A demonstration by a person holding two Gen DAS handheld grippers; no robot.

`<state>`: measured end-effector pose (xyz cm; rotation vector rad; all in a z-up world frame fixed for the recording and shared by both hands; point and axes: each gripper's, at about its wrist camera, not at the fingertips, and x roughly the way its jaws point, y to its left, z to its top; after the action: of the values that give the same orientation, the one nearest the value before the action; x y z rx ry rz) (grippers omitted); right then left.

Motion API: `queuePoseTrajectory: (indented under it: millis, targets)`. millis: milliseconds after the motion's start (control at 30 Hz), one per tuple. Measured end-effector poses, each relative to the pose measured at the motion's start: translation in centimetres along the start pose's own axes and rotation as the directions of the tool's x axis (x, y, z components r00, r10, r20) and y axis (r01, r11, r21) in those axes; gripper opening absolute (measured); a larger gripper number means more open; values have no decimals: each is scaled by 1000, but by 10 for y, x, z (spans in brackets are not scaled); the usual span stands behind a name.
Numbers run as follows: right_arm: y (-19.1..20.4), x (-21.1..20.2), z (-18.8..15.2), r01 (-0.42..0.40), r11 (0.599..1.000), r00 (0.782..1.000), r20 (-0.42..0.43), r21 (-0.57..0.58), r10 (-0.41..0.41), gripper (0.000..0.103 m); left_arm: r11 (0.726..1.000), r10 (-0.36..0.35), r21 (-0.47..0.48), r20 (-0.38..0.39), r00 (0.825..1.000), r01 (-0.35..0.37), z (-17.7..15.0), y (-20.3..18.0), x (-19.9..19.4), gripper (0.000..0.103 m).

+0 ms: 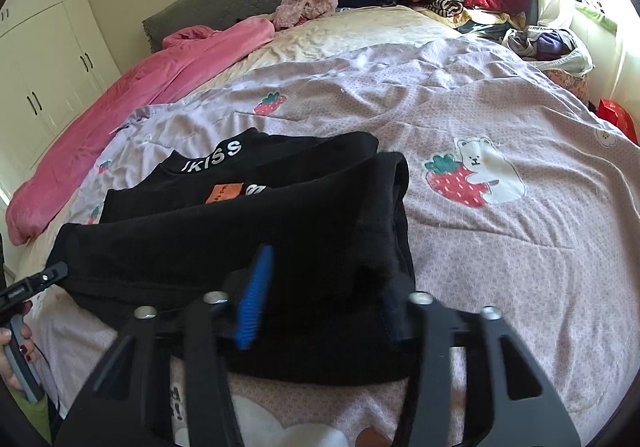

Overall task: Fold small clothes
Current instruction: 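Grasp the folded shirt edge with both grippers and lift it, then fold the lifted edge over the collar with both grippers and release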

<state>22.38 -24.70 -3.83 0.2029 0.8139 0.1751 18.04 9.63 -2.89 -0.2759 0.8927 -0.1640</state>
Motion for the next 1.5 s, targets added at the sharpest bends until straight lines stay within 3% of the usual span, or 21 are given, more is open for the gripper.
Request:
queuePoseTrajectory:
  millis: [67,167,367,567,800,967,1067,1133,1200,1333,1500]
  targets:
    - [-2,2,3,5,1000,1000,4,0,-5,7,1000,0,16,-4,1000,0,3,-4,2,4]
    - [-6,-1,11,-5,1000,1000,26,20,5,6,1000,-16,15,9,1000,16,11,-5,-1,3]
    - [-12,-6,41,-42,998,996,82,40,38,6,993,-72,-86,59,996,77,37,9,-9,3]
    - [-4,0,73,-54,999,991,120,8,52,6,984,-61,-159,87,994,75,68,18,-3,3]
    - [2,38,97,-28,1000,996,81,-6,28,6,972,17,-233,58,998,-3,94,32,34,4]
    - [-8,74,97,6,999,1000,5,32,-6,6,951,12,-308,23,1000,-4,95,44,64,8]
    - [-11,86,92,15,999,1000,-27,31,-15,12,946,-25,-321,62,998,43,87,49,65,28]
    - [-15,84,89,5,999,1000,-21,45,-4,17,952,-18,-304,76,997,40,85,50,59,30]
    - [-19,73,86,-3,998,1000,19,67,2,49,958,0,-286,96,995,28,86,49,50,38]
    - [-18,44,80,13,999,995,100,34,-16,50,978,60,-209,149,987,-28,85,41,22,39]
    - [2,24,63,11,998,994,105,-69,-3,50,993,97,-79,152,984,-86,81,15,6,39]
